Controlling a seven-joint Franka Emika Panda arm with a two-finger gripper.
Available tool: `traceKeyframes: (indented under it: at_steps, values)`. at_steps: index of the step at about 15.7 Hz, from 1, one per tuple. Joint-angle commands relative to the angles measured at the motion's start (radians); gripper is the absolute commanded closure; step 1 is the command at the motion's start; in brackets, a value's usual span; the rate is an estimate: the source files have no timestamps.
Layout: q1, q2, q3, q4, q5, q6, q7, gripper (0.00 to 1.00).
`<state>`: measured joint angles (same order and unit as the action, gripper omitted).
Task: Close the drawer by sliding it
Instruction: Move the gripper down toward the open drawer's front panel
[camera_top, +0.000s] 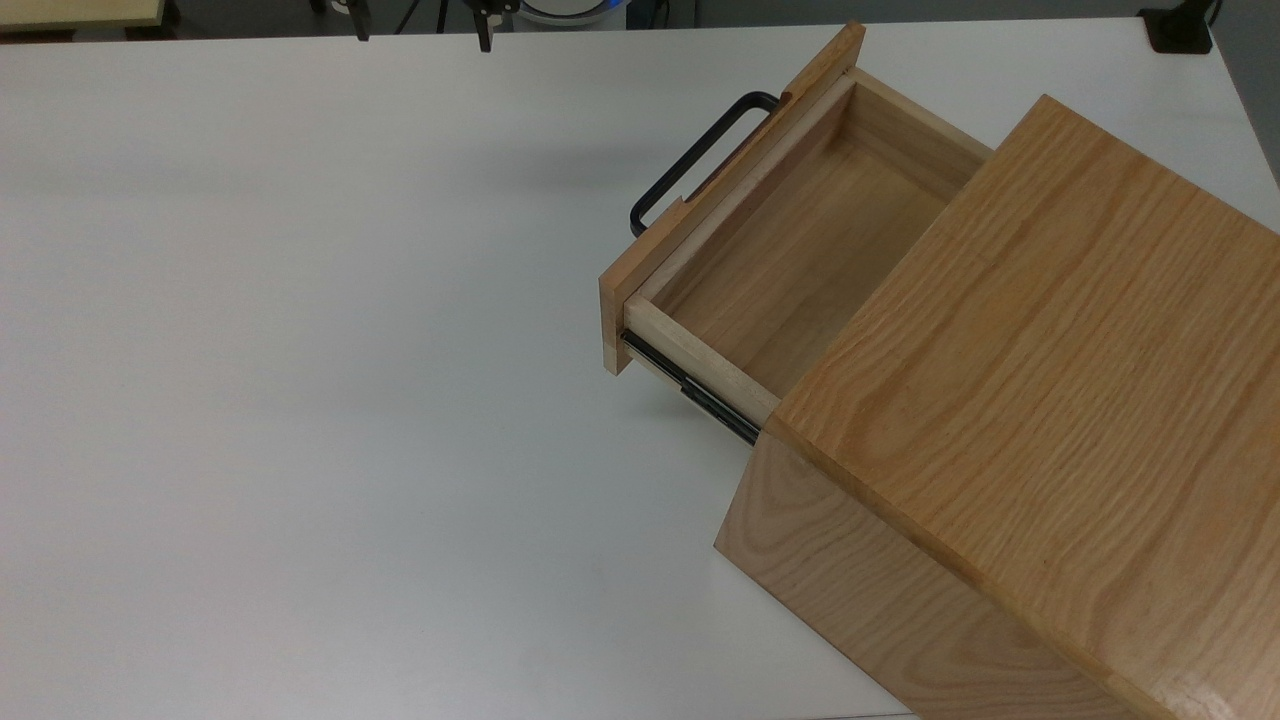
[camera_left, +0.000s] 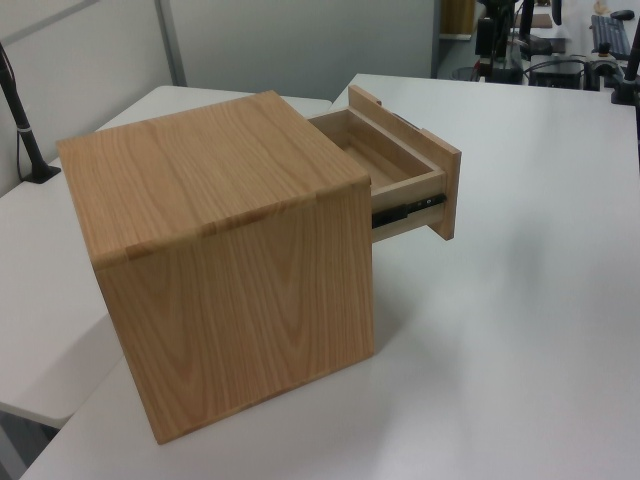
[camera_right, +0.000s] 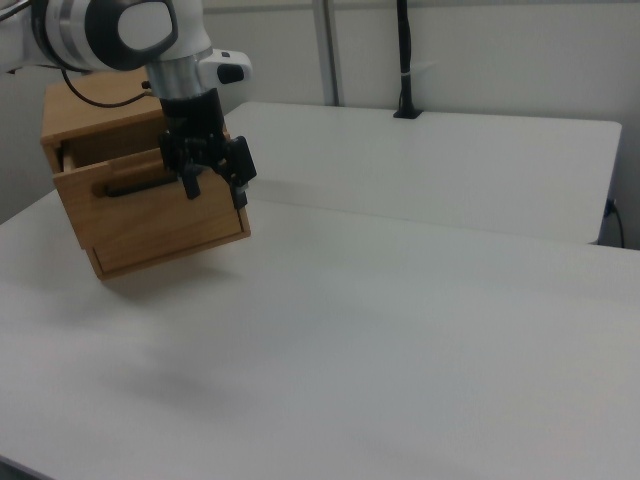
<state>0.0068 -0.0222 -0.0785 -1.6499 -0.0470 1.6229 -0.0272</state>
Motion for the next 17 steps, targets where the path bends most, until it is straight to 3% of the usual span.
traceKeyframes:
  at_steps: [1,10,11,13,15,16,17]
  values:
    - [0.031,0.011,-0.009,-0.008,0.024,-0.024,0.048,0.0]
    - [0.032,0.011,-0.015,-0.007,0.038,-0.024,0.041,0.01]
    - [0.033,0.011,-0.015,-0.007,0.038,-0.024,0.035,0.09]
    - [0.053,0.013,-0.027,-0.007,0.038,-0.026,-0.008,0.4]
    - [0.138,0.013,-0.107,-0.01,0.038,-0.029,-0.08,0.65]
    - [0.216,0.016,-0.169,-0.01,0.038,-0.029,-0.139,0.8]
    - [0.255,0.021,-0.191,-0.01,0.033,-0.031,-0.19,0.88]
